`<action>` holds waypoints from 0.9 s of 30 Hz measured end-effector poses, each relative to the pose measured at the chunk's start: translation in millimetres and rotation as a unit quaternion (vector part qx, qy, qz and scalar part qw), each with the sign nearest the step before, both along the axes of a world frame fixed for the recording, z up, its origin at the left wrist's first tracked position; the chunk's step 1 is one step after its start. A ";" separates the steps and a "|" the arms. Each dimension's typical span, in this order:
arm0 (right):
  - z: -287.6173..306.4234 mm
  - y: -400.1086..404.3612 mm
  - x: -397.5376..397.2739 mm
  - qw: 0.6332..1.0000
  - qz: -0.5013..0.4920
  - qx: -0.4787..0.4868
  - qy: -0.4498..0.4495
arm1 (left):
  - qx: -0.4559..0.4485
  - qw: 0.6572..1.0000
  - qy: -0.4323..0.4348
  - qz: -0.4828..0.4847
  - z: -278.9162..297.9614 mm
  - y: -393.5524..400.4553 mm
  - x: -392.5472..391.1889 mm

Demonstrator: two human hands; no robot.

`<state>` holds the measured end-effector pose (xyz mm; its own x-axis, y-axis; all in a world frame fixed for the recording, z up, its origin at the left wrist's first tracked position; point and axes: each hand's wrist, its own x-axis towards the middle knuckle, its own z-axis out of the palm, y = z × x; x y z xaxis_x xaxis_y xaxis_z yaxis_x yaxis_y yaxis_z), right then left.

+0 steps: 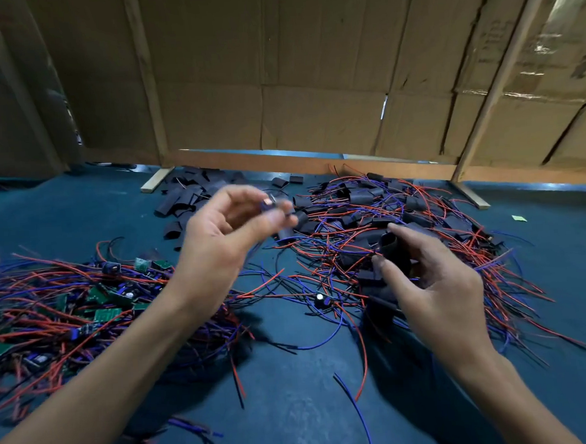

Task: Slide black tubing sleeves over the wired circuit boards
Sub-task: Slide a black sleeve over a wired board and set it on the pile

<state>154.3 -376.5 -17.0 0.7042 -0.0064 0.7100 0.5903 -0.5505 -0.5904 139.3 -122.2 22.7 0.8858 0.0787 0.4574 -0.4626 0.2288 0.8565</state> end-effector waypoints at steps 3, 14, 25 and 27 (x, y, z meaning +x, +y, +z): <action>-0.3 2.9 -3.3 0.999 0.022 0.027 0.021 | -0.157 0.985 -0.001 -0.074 9.4 0.2 -0.8; -5.2 32.8 -22.4 0.901 0.290 0.115 0.302 | -0.413 0.880 0.204 -0.119 -14.1 -24.4 -4.7; -12.7 61.9 -43.6 0.773 0.410 0.213 0.435 | -0.480 0.850 0.176 -0.129 -2.0 -27.7 -9.5; -9.8 62.7 -44.7 0.764 0.414 0.225 0.441 | -0.475 0.854 0.173 -0.128 -2.0 -27.7 -10.0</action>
<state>109.6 -313.7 -26.9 0.8023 0.5968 0.0131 -0.1115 0.1714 -0.9789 129.3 -149.9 20.7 0.9986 0.0520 0.0023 -0.0502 0.9512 0.3046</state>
